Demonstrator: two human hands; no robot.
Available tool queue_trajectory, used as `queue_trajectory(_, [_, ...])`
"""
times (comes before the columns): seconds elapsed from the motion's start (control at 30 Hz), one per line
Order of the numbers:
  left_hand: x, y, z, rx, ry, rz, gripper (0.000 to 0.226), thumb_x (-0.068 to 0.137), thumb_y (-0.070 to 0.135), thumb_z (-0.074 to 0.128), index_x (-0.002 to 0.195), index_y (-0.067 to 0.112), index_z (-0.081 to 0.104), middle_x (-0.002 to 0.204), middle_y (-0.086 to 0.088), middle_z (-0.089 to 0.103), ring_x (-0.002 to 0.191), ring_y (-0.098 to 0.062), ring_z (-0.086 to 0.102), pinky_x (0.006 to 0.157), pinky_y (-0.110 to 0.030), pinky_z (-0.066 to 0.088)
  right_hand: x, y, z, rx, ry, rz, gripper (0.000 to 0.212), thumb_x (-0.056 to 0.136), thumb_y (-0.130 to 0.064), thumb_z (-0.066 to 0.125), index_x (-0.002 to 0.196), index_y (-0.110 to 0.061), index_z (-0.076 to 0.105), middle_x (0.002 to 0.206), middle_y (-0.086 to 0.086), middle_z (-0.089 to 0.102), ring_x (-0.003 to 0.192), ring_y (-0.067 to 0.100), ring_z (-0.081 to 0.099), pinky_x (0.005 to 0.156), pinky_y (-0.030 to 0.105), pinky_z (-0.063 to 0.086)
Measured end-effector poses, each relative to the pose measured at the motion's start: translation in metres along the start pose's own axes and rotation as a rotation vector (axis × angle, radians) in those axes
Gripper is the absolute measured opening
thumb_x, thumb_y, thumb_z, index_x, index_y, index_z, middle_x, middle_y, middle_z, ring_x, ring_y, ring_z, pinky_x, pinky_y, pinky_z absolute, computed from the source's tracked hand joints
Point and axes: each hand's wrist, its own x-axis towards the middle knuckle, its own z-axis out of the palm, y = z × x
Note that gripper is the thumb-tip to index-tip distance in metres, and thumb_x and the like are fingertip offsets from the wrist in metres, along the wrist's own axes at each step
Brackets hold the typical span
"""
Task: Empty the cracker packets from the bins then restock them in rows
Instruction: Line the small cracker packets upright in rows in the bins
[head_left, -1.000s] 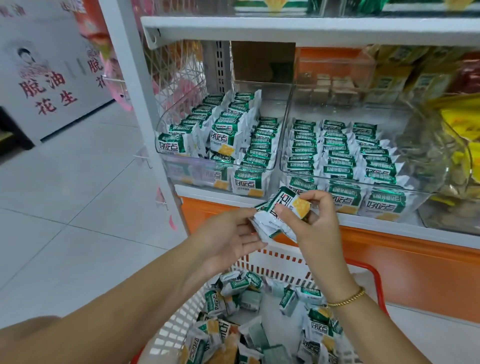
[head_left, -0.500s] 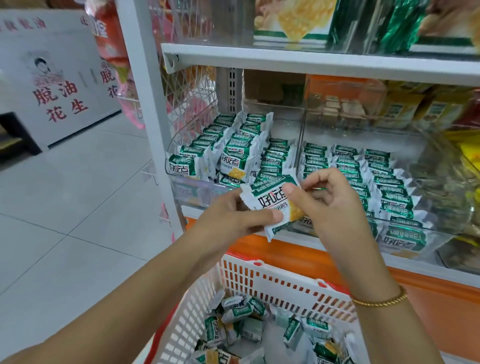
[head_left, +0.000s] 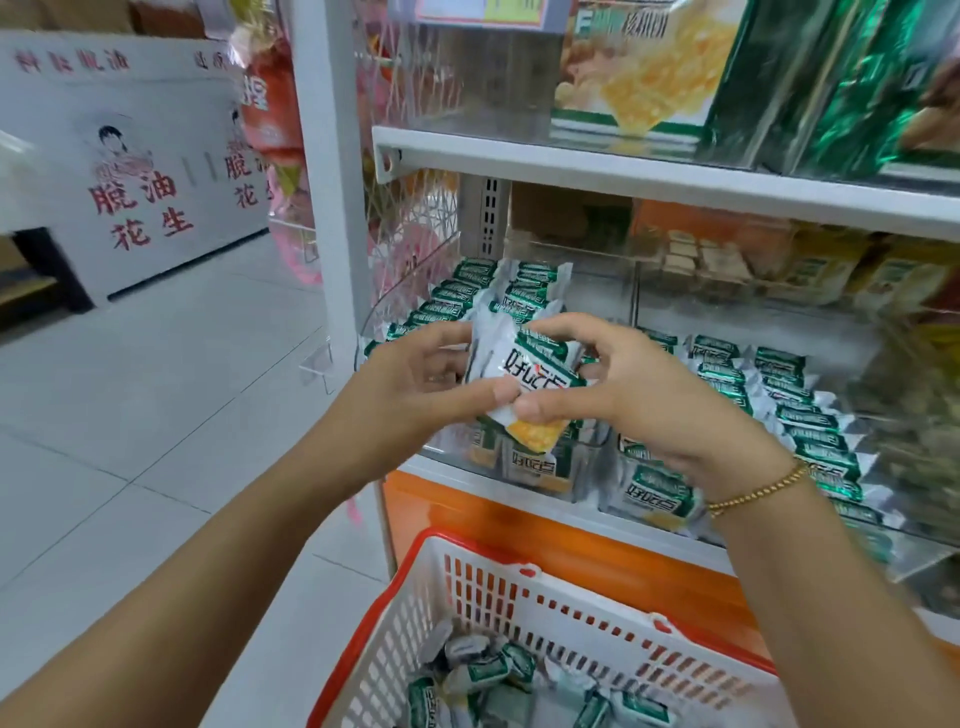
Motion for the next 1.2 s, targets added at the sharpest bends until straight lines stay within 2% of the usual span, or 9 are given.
queue_trajectory(0.07, [0.006, -0.004, -0.007, 0.065, 0.09, -0.022, 0.055, 0.073, 0.046, 0.069, 0.122, 0.022, 0.059, 0.104, 0.007, 0.07, 0.094, -0.009, 0.068, 0.082, -0.026, 0.055, 0.018, 0.006, 0.001, 0.094, 0.029, 0.053, 0.075, 0.047, -0.047, 0.085, 0.116, -0.033, 0.059, 0.118, -0.011, 0.064, 0.101, 0.01, 0.066, 0.088, 0.029, 0.053])
queue_trajectory(0.17, [0.014, -0.02, -0.023, 0.447, 0.25, -0.058, 0.024, 0.083, 0.043, 0.066, 0.097, 0.023, 0.066, 0.085, 0.009, 0.066, 0.077, -0.001, 0.062, 0.064, -0.018, 0.046, 0.043, 0.013, 0.006, -0.007, 0.051, 0.16, 0.085, 0.046, -0.054, 0.087, 0.122, -0.032, 0.056, 0.142, -0.004, 0.048, 0.119, 0.015, 0.054, 0.101, 0.032, 0.043])
queue_trajectory(0.27, [0.021, -0.042, -0.03, 0.721, 0.218, -0.057, 0.016, 0.087, 0.031, 0.065, 0.092, 0.016, 0.066, 0.083, 0.007, 0.063, 0.078, -0.01, 0.059, 0.061, -0.016, 0.04, 0.06, 0.017, 0.016, -0.264, 0.076, 0.176, 0.072, 0.065, -0.039, 0.086, 0.127, -0.028, 0.052, 0.148, -0.001, 0.037, 0.105, 0.017, 0.061, 0.086, 0.027, 0.045])
queue_trajectory(0.47, [0.033, -0.064, -0.027, 0.806, 0.199, 0.031, 0.02, 0.086, 0.022, 0.064, 0.105, 0.013, 0.063, 0.103, -0.005, 0.057, 0.096, -0.02, 0.055, 0.081, -0.026, 0.043, 0.07, 0.029, 0.04, -0.669, 0.161, -0.004, 0.073, 0.07, -0.034, 0.084, 0.133, -0.027, 0.048, 0.133, 0.004, 0.047, 0.117, 0.021, 0.049, 0.087, 0.027, 0.039])
queue_trajectory(0.77, [0.031, -0.065, -0.027, 0.882, 0.154, 0.095, 0.025, 0.086, 0.029, 0.064, 0.108, 0.018, 0.059, 0.104, -0.006, 0.052, 0.098, -0.023, 0.05, 0.079, -0.03, 0.04, 0.051, 0.046, 0.052, -0.661, 0.119, -0.033, 0.058, 0.091, -0.05, 0.055, 0.145, -0.034, 0.039, 0.123, 0.001, 0.035, 0.118, 0.02, 0.034, 0.104, 0.029, 0.033])
queue_trajectory(0.87, [0.022, -0.055, -0.022, 0.887, 0.162, 0.076, 0.02, 0.087, 0.03, 0.063, 0.102, 0.017, 0.06, 0.095, -0.001, 0.055, 0.086, -0.017, 0.052, 0.07, -0.027, 0.038, 0.026, 0.035, 0.049, -0.695, 0.33, -0.153, 0.042, 0.093, -0.044, 0.056, 0.129, -0.023, 0.056, 0.119, 0.002, 0.043, 0.114, 0.019, 0.041, 0.098, 0.032, 0.039])
queue_trajectory(0.93, [0.012, -0.046, -0.015, 0.849, 0.166, 0.054, 0.014, 0.088, 0.028, 0.063, 0.084, 0.017, 0.058, 0.075, 0.005, 0.054, 0.067, -0.009, 0.048, 0.056, -0.024, 0.033, -0.002, 0.035, 0.048, -0.675, 0.401, -0.283, 0.02, 0.093, -0.037, 0.058, 0.094, -0.017, 0.062, 0.092, -0.001, 0.052, 0.088, 0.017, 0.052, 0.079, 0.035, 0.047])
queue_trajectory(1.03, [-0.009, -0.047, 0.005, 0.831, 0.038, 0.016, 0.029, 0.089, 0.03, 0.061, 0.065, 0.015, 0.052, 0.06, 0.005, 0.052, 0.055, -0.004, 0.045, 0.05, -0.02, 0.029, -0.047, 0.062, 0.052, -0.71, 0.205, -0.225, 0.036, 0.093, -0.033, 0.057, 0.065, -0.016, 0.044, 0.057, -0.009, 0.037, 0.056, 0.01, 0.039, 0.057, 0.034, 0.037])
queue_trajectory(1.2, [-0.05, -0.101, 0.068, 0.897, -0.464, -0.042, 0.031, 0.092, 0.034, 0.057, 0.068, 0.015, 0.048, 0.059, 0.004, 0.048, 0.055, -0.009, 0.043, 0.057, -0.03, 0.032, -0.098, 0.179, 0.074, -0.731, -0.315, 0.198, 0.036, 0.096, -0.03, 0.053, 0.067, -0.009, 0.05, 0.061, 0.006, 0.046, 0.059, 0.024, 0.047, 0.057, 0.034, 0.036])
